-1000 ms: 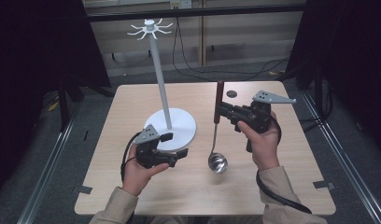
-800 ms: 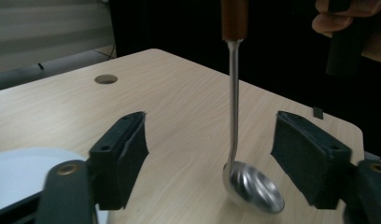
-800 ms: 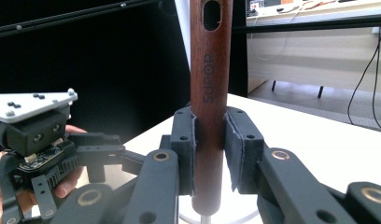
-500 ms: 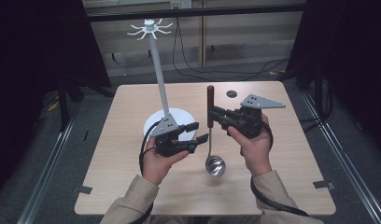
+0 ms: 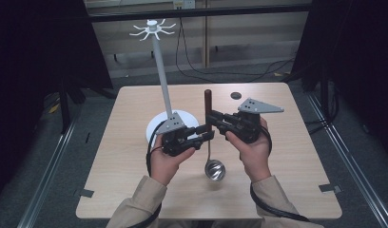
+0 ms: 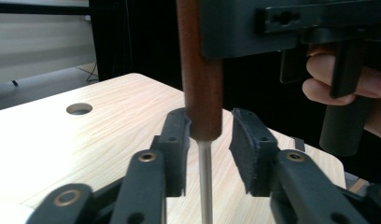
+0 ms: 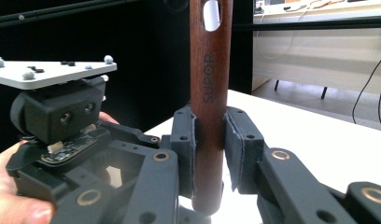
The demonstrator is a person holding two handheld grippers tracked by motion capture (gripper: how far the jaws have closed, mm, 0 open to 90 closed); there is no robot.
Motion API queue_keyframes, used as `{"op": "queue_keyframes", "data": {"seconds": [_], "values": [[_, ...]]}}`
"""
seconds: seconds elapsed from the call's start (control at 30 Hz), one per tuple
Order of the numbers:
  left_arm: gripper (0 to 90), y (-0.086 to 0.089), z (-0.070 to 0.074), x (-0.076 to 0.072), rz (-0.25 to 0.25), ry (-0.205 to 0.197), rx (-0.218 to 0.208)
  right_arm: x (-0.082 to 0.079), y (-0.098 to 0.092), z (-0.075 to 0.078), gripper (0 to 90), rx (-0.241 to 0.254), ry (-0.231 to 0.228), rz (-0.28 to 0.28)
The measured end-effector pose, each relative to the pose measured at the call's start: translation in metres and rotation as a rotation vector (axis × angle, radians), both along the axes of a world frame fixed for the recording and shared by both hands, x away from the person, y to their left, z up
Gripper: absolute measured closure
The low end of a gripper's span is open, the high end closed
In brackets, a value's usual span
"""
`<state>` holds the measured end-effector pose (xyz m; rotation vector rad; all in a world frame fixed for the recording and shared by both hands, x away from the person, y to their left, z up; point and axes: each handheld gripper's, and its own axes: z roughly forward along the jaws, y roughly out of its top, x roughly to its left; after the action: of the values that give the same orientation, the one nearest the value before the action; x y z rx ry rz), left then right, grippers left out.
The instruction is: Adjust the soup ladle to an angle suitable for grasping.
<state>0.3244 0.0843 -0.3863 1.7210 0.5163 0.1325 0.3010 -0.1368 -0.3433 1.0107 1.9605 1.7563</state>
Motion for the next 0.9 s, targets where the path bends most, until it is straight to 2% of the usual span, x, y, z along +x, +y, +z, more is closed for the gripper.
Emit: {"op": "queue_keyframes", "data": {"seconds": [0.13,0.17,0.2,0.23,0.3,0.4,0.43,0.47,0.5,0.57,0.63,0.67,0.7,0.83,0.9], "values": [[71.1,0.001,0.001,0.002,0.011,0.008,0.011,-0.001,0.004,0.001,75.0,0.002,-0.003,0.008],[73.5,0.002,0.001,0.003,0.004,0.032,-0.006,-0.001,0.004,0.001,74.9,0.005,-0.004,0.007],[73.8,0.002,0.002,0.003,0.002,0.031,-0.004,-0.001,0.005,0.001,74.9,0.008,-0.011,0.006],[73.9,0.003,0.003,0.003,0.001,0.021,0.005,-0.002,0.005,0.001,74.9,0.006,-0.011,0.007],[74.1,0.004,0.004,0.003,0.002,0.037,0.010,-0.002,0.006,0.001,74.8,0.005,-0.023,0.010],[74.3,0.005,0.006,0.004,-0.005,0.039,0.026,-0.002,0.007,0.000,73.3,0.016,-0.026,0.005],[74.3,0.006,0.006,0.003,-0.004,0.043,0.036,-0.002,0.007,-0.001,69.4,0.007,-0.032,0.000],[74.3,0.007,0.007,0.002,0.001,0.037,0.044,-0.003,0.006,-0.001,61.2,-0.003,-0.045,-0.014],[74.3,0.007,0.007,0.002,0.001,0.036,0.047,-0.003,0.004,-0.001,55.0,0.008,-0.039,-0.036],[74.3,0.011,0.007,0.002,0.010,0.039,0.049,-0.004,-0.002,-0.003,51.9,0.040,-0.032,-0.036],[74.4,0.015,0.007,0.003,0.021,0.045,0.035,-0.006,-0.009,-0.005,45.3,0.032,-0.042,-0.069],[74.3,0.018,0.007,0.004,0.020,0.039,0.045,-0.008,-0.015,-0.007,41.1,0.036,-0.041,-0.080],[74.4,0.020,0.007,0.004,0.031,0.038,0.038,-0.008,-0.018,-0.008,39.1,0.037,-0.041,-0.087],[74.3,0.028,0.007,0.005,0.045,0.023,0.044,-0.014,-0.035,-0.020,33.0,0.000,-0.011,-0.129],[74.3,0.031,0.007,0.005,0.053,0.018,0.022,-0.016,-0.042,-0.029,27.2,-0.037,-0.001,-0.160]]}}
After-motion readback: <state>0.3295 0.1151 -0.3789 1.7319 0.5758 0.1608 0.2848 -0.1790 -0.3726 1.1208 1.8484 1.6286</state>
